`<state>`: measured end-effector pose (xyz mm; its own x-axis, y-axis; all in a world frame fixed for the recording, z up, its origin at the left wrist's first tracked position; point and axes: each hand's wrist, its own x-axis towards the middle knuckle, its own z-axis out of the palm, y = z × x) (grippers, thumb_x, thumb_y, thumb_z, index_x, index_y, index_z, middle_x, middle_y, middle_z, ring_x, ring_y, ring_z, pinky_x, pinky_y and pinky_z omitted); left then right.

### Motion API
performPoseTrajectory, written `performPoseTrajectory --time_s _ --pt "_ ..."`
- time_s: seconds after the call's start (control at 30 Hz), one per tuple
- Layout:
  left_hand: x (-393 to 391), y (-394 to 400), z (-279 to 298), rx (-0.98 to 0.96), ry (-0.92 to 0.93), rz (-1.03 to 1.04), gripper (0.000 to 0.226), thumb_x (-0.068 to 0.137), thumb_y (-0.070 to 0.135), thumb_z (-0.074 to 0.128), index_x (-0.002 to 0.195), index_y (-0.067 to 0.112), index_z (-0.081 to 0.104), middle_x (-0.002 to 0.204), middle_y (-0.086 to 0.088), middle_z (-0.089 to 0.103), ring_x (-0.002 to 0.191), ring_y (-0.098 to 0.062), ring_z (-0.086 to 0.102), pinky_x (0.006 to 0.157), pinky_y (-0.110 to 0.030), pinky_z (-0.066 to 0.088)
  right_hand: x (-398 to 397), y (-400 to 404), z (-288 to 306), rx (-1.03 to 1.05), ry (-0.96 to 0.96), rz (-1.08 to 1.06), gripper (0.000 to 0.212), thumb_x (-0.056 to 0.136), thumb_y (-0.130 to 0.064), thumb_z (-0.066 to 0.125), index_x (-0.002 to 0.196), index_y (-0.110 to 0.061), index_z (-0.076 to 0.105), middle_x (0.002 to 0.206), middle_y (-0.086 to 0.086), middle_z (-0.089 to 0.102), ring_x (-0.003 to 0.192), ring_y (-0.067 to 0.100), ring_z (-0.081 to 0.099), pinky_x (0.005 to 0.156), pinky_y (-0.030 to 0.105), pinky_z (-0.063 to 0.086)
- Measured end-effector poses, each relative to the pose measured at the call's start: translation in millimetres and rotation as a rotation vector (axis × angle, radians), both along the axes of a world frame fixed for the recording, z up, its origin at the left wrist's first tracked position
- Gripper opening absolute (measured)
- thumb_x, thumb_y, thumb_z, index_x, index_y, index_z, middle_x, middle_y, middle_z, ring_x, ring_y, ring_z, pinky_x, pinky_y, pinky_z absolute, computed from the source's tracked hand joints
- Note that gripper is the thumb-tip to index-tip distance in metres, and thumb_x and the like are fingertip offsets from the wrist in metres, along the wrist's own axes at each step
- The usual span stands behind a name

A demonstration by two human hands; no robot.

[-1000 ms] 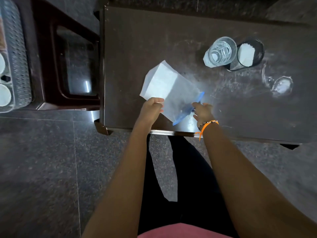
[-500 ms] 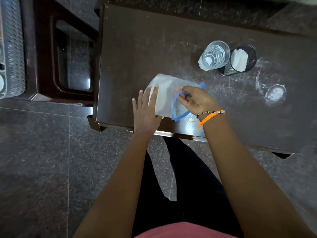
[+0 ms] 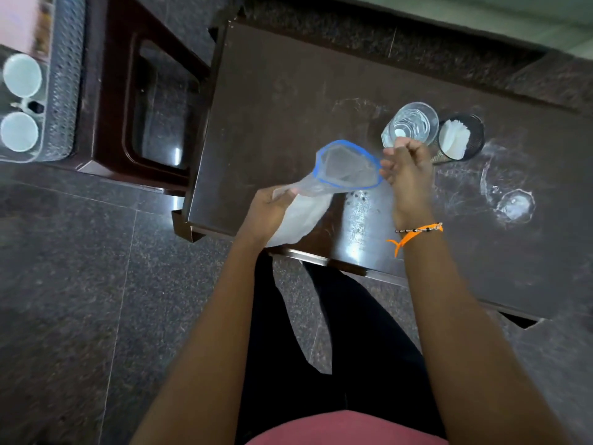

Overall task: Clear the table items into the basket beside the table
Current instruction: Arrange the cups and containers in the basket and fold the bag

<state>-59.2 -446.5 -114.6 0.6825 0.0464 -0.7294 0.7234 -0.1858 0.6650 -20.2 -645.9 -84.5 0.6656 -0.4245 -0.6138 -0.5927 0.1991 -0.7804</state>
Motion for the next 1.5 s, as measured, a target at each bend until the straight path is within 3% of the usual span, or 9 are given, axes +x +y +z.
performPoseTrajectory --time_s 0.27,0.37,0.47,0.73,0.9,1.03,1.17,1.33,1.5 --pt "-10 24 13 -0.329 0.137 0.257 0.033 0.098 0.037 0.044 0.093 0.016 0.069 0.085 0.003 0.076 0.080 -0.012 0.073 0.063 -0.025 0.058 -24 26 -46 0.653 0.226 0.299 0.056 0.087 -0.060 0.038 0.112 -0.018 0.066 0.112 0.011 0.069 0.098 0.023 0.066 0.089 0.036 0.053" --pt "-12 33 9 -0.177 0.128 0.295 0.034 0.096 0.036 0.048 0.101 0.010 0.069 0.099 -0.007 0.073 0.088 -0.022 0.070 0.077 -0.035 0.057 -20 35 -47 0.464 0.191 0.326 0.009 0.091 -0.020 0.057 0.092 -0.015 0.065 0.080 -0.001 0.076 0.069 0.008 0.072 0.064 0.021 0.058" --pt "-14 38 2 0.070 0.011 0.456 0.021 0.091 0.013 0.055 0.111 0.008 0.058 0.091 -0.001 0.065 0.076 -0.016 0.062 0.070 -0.028 0.053 -15 40 -45 0.180 0.123 0.376 0.029 0.090 0.006 0.052 0.099 -0.020 0.042 0.077 0.006 0.061 0.051 0.004 0.067 0.052 0.017 0.052" --pt "-31 73 8 -0.037 -0.120 0.432 0.029 0.092 -0.001 0.047 0.105 0.019 0.064 0.107 -0.004 0.065 0.095 -0.018 0.058 0.084 -0.033 0.045 1 70 -19 -0.090 0.067 1.012 0.052 0.078 -0.012 0.075 0.125 -0.019 0.056 0.102 -0.003 0.052 0.088 0.007 0.048 0.065 0.005 0.039" --pt "-31 121 19 0.117 -0.050 0.097 0.064 0.072 0.004 0.076 0.131 0.015 0.054 0.125 0.005 0.057 0.113 -0.012 0.054 0.096 -0.023 0.043 18 105 -9 -0.327 0.004 1.165 0.041 0.072 0.004 0.074 0.111 -0.006 0.067 0.069 -0.007 0.047 0.051 -0.004 0.043 0.049 0.005 0.033" --pt "-17 149 33 0.467 -0.062 0.148 0.019 0.073 0.021 0.078 0.087 0.019 0.065 0.102 -0.004 0.061 0.095 -0.022 0.061 0.078 -0.028 0.045 34 136 -3 -0.219 -0.026 1.069 0.017 0.079 0.003 0.068 0.095 0.006 0.067 0.089 0.015 0.053 0.074 0.013 0.049 0.066 0.021 0.039" --pt "-3 184 40 0.178 -0.118 0.338 0.006 0.087 0.025 0.064 0.092 0.025 0.061 0.092 0.005 0.065 0.085 -0.014 0.062 0.070 -0.028 0.052 45 181 0 -0.045 -0.041 0.905 0.032 0.093 -0.005 0.054 0.102 0.023 0.042 0.093 0.012 0.047 0.086 0.021 0.043 0.075 0.035 0.037" --pt "15 218 35 0.312 -0.204 0.322 0.026 0.098 0.022 0.043 0.119 0.008 0.045 0.099 0.001 0.058 0.098 -0.023 0.055 0.083 -0.032 0.043 47 245 -2 -0.098 -0.052 0.798 0.015 0.093 -0.017 0.057 0.099 -0.010 0.045 0.083 0.000 0.052 0.067 0.003 0.048 0.054 0.011 0.044" --pt "43 277 32 0.423 -0.262 0.376 0.019 0.094 0.020 0.050 0.108 0.007 0.048 0.093 -0.004 0.057 0.088 -0.027 0.055 0.071 -0.029 0.039 75 278 2 0.122 0.088 0.968 0.059 0.082 0.007 0.064 0.124 -0.023 0.036 0.091 0.012 0.065 0.076 0.022 0.060 0.065 0.027 0.053"
